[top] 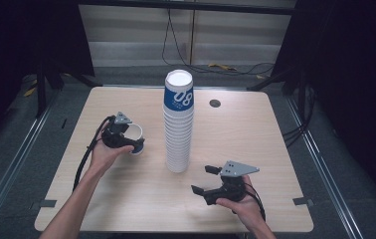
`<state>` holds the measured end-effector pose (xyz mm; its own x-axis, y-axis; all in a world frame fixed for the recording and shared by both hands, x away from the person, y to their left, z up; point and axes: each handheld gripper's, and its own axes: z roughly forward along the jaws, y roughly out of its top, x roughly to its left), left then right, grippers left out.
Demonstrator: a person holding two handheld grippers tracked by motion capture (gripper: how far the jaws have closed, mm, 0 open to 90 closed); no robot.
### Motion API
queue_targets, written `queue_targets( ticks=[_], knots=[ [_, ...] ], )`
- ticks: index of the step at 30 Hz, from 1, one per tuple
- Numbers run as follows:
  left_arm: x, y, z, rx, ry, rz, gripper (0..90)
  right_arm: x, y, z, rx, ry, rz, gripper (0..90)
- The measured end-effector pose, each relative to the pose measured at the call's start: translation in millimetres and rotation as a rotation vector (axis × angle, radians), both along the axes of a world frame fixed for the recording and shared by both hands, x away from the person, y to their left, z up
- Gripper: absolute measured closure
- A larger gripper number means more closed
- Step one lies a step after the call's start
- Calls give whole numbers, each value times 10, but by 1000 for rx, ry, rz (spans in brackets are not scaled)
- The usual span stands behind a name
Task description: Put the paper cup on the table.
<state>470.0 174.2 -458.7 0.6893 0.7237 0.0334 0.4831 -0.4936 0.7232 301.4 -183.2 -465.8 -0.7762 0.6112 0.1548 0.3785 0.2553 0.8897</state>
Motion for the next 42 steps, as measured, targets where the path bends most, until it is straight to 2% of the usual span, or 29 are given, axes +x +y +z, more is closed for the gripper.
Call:
queue_targets(
  ticks=[5, 7, 8, 10, 12, 15, 21, 25, 26, 27, 29, 31, 35, 37, 39, 40, 42],
  knots=[
    [10, -6, -17, -9, 11, 5, 124, 1, 1, -15, -9, 6, 5, 146],
    [17, 4, -35, -32, 35, 11, 124, -2, -6, -14, -4, 6, 1, 146],
    [21, 10, -39, -24, 40, 7, 125, -2, -9, -13, -4, 5, -1, 146],
    [28, 16, -57, -42, 67, 15, 131, 2, -13, -13, -4, 1, -1, 146],
    [33, 15, -62, -40, 72, 16, 140, 1, -14, -13, -5, 6, -2, 146],
    [31, -4, -95, -3, 93, 19, 158, 2, -11, -18, -6, 9, 1, 146],
    [28, -14, -171, 5, 94, 19, 160, 8, -32, -26, -12, -3, -18, 146],
    [6, 1, -210, -10, 93, 31, 159, 10, -42, -27, -11, -3, -25, 146],
    [-2, -1, -223, -16, 96, 22, 159, 10, -44, -27, -10, -5, -25, 146],
    [-8, 12, -221, -2, 98, 9, 161, 6, -44, -24, -8, -2, -27, 146],
    [-25, 27, -228, -2, 95, 12, 159, 4, -42, -24, -9, -6, -27, 146],
    [-49, 52, -230, -21, 81, 21, 160, -1, -40, -23, -11, -8, -28, 146],
    [-79, 115, -230, -8, 79, 23, 159, -8, -33, -18, -13, -7, -29, 146],
    [-114, 155, -225, -17, 39, 18, 160, -13, -33, -12, -14, -15, -31, 146],
    [-129, 189, -231, -15, 47, 31, 159, -13, -34, -12, -15, -14, -32, 143],
    [-154, 225, -233, -22, 53, 18, 163, -17, -40, -12, -22, -6, -47, 139],
    [-188, 253, -225, -26, 44, 31, 158, -17, -49, -13, -16, -11, -49, 139]
  ],
)
